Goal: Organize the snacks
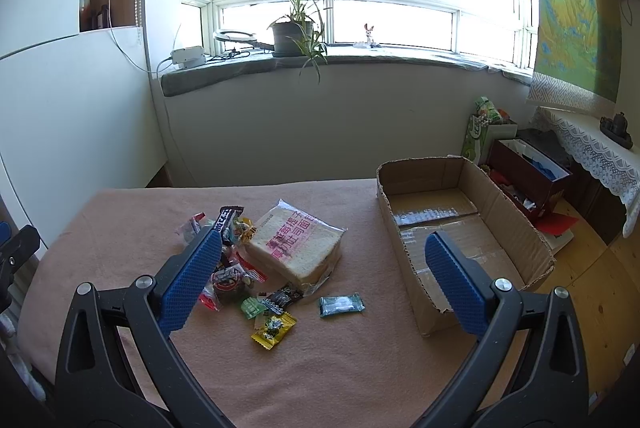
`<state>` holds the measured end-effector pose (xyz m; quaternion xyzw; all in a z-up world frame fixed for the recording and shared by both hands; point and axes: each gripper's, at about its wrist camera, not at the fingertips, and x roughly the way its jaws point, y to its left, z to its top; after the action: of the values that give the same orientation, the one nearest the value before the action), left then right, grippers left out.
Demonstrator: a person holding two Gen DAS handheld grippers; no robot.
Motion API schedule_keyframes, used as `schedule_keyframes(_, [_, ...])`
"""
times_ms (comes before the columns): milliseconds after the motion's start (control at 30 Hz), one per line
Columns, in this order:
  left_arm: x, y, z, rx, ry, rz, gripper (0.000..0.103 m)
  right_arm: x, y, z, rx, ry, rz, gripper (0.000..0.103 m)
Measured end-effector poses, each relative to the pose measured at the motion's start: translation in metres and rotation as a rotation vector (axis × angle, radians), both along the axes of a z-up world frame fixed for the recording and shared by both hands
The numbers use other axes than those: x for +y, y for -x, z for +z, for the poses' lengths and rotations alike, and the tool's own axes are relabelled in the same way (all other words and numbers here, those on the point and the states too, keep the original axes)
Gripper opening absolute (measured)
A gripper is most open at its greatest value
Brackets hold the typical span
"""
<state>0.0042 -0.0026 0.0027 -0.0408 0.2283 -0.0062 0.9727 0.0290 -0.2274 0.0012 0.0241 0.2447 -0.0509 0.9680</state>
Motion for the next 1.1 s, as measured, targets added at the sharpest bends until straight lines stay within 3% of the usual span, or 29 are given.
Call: schedule_keyframes(1100, [-0.005, -0.008, -0.014, 0.045, 0.015, -0.028, 0.098, -0.002, -0.005, -0.011, 0.020, -0.025, 0.044, 0.103])
